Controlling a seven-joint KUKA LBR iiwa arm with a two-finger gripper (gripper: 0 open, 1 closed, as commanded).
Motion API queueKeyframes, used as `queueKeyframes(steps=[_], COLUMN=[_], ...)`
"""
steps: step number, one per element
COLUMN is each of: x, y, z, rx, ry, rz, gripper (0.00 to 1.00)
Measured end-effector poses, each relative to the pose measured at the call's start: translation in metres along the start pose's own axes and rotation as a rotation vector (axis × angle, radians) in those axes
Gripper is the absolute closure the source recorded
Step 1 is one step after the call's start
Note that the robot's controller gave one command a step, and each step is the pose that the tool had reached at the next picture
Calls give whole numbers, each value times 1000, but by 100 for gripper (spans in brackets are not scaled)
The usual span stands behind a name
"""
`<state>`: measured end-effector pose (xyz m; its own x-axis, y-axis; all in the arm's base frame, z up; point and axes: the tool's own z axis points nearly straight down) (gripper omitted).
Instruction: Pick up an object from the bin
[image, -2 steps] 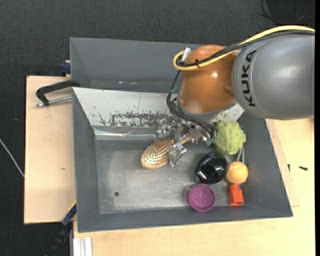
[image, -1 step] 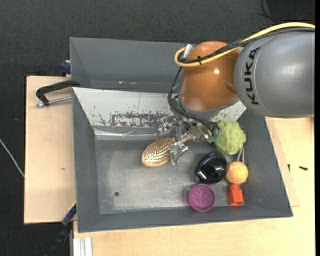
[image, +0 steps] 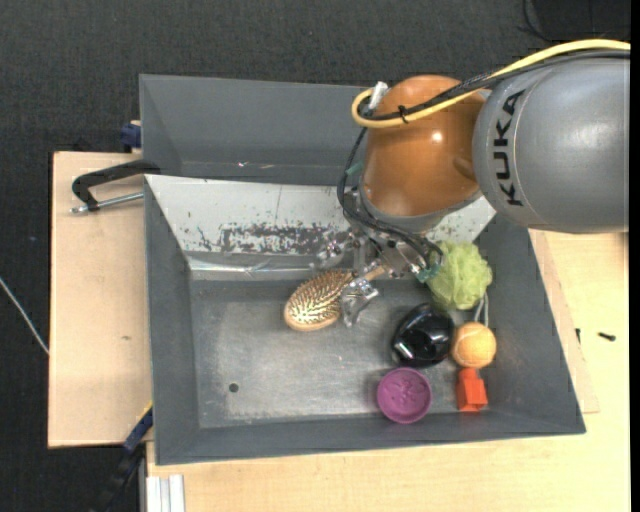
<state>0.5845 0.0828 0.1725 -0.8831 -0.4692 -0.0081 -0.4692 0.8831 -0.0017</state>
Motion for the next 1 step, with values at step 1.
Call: queueKeyframes(steps=[1], x=[0], y=[0], z=[-7], rx=[0], ry=[0], rz=[0], gripper=[100])
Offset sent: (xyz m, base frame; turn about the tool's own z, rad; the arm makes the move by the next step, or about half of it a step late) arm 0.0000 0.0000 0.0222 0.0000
